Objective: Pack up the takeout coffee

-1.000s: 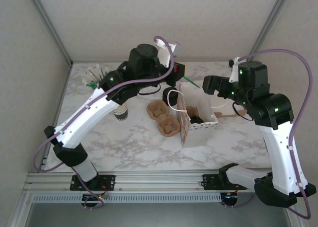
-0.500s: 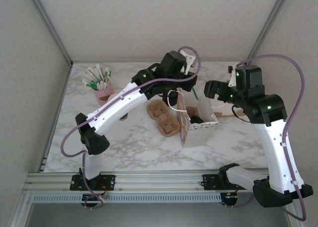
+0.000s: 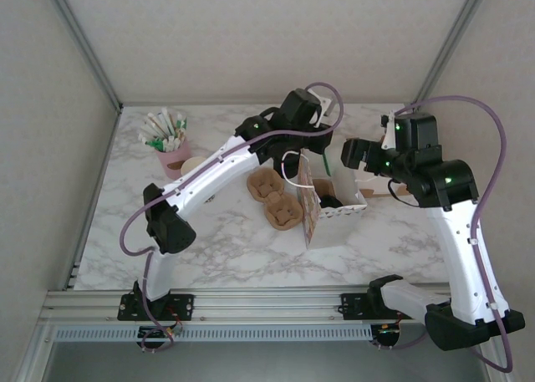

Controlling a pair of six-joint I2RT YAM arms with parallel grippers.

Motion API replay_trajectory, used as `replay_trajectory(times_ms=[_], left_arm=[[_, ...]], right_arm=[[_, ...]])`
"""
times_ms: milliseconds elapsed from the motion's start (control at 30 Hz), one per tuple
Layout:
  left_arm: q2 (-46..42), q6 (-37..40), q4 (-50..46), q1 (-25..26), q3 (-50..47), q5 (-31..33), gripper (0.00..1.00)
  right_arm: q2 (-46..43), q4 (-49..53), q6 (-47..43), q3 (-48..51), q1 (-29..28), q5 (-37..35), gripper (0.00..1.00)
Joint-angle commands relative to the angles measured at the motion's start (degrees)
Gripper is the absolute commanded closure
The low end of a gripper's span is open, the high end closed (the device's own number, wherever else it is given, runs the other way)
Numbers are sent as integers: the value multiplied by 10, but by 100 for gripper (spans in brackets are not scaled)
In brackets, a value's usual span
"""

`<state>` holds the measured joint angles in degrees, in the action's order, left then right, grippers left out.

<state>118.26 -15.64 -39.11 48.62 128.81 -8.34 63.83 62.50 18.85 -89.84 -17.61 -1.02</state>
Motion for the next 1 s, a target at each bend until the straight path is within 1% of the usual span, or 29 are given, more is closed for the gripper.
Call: replay_trajectory(times_ms=[0,133,333,533,667,767,833,967], left_arm=[[13,-7,12,-10,18,-11,79],[10,-8,18,-12,19,-21,67],[-1,-8,16,-12,21,-23,59],[-36,-1,22,-12,2,-14,42],[-86,3,54,-12,-51,-7,23],[-129,8,79,-12,-99,5,10],[-160,14,97,-12,-135,18,1],[-237,24,154,-18,-226,40,0]], right_arm=[[-9,-10,0,8,4,16,1],[-4,-11,-1,9,4,19,1],[4,-15,-2,5,4,32,1],[6,-16,-6,-5,5,43,1],[1,-23,-6,-11,5,44,1],[-6,-33,13,-11,5,19,1],[-4,-32,13,-18,5,22,1],[11,-18,24,-47,8,-8,1]])
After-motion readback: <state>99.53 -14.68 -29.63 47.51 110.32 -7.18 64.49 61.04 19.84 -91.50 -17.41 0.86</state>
